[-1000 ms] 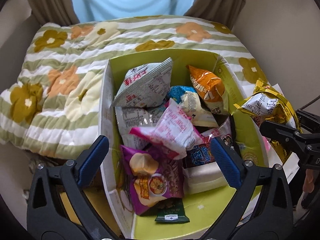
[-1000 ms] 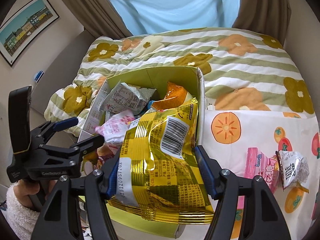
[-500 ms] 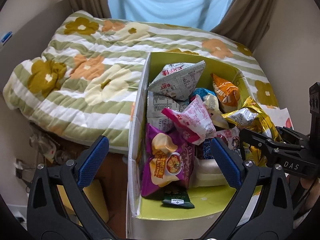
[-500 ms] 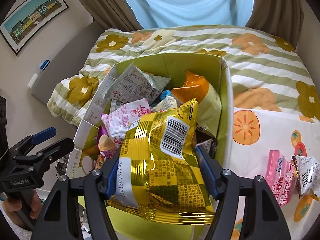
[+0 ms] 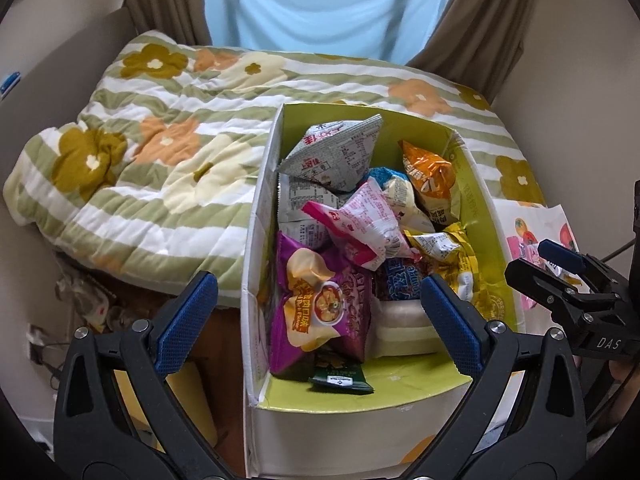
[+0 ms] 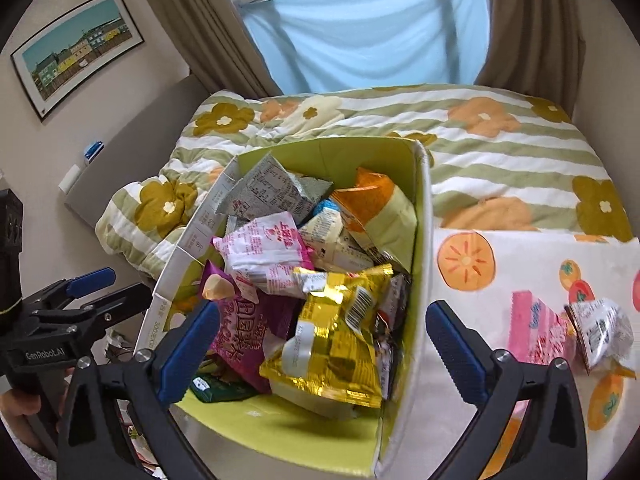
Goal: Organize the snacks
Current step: 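Drop both bags into the yellow box by opening both tools, then move both tools back to the last snacks on the sheet, then grasp pink Oishi marshmallow bag with left tool while right grasps white TATE bag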
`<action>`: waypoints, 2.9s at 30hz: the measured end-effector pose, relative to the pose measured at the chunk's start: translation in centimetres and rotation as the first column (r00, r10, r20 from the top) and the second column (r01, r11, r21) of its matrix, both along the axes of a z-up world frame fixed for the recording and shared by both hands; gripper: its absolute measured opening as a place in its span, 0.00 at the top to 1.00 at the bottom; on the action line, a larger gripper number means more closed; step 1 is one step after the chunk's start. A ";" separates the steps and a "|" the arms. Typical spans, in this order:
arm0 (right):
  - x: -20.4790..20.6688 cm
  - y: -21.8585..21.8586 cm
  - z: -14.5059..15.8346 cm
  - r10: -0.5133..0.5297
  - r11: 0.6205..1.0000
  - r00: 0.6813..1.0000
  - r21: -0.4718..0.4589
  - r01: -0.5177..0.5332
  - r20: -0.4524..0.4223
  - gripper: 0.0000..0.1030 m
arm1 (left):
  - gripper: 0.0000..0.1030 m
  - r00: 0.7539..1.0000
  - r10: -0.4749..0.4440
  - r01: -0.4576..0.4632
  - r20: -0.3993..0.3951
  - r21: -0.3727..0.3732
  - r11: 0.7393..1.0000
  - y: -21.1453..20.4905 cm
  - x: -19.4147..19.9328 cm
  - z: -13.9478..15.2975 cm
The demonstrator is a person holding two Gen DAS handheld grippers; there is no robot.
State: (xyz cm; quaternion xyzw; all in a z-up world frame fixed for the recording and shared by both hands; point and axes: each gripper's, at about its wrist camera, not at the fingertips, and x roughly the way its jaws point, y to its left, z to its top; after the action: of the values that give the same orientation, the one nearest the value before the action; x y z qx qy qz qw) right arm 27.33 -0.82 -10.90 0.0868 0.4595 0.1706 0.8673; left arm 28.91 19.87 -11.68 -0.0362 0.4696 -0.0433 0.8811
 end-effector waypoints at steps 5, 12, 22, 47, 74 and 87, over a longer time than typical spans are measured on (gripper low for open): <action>-1.9 -1.5 1.2 -0.029 0.999 1.000 -0.032 0.030 0.011 0.00 | 0.02 0.997 -0.066 0.067 0.030 -0.017 0.998 -1.9 -0.6 0.7; -4.3 -6.7 3.4 -0.140 0.990 0.988 -0.024 0.142 0.059 0.00 | 0.02 0.982 -0.176 0.177 0.072 -0.014 0.984 -7.2 -1.5 2.5; -4.3 -20.5 5.5 -0.285 0.958 0.956 0.023 0.284 0.074 0.00 | 0.02 0.959 -0.273 0.277 0.080 -0.041 0.960 -20.5 -0.9 4.0; 2.8 -33.9 -10.4 -0.103 0.954 0.913 0.220 0.203 -0.394 0.00 | 0.02 0.904 -0.225 0.174 -0.364 -0.169 0.970 -33.1 5.1 -14.3; 3.9 -33.6 -14.8 -0.084 0.895 0.874 0.349 0.277 -0.478 0.23 | 0.41 0.871 -0.305 0.183 -0.385 -0.322 0.929 -34.1 6.8 -17.4; 3.0 -33.8 -11.4 -0.113 0.905 0.912 0.338 0.258 -0.394 0.27 | 0.42 0.916 -0.285 0.211 -0.283 -0.265 0.941 -33.3 5.3 -12.3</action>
State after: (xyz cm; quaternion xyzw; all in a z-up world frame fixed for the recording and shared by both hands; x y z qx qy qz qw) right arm 30.28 -34.60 -22.27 0.3284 0.5597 0.1530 0.7453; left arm 34.23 -13.42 -23.99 -0.0836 0.5977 -0.2029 0.7711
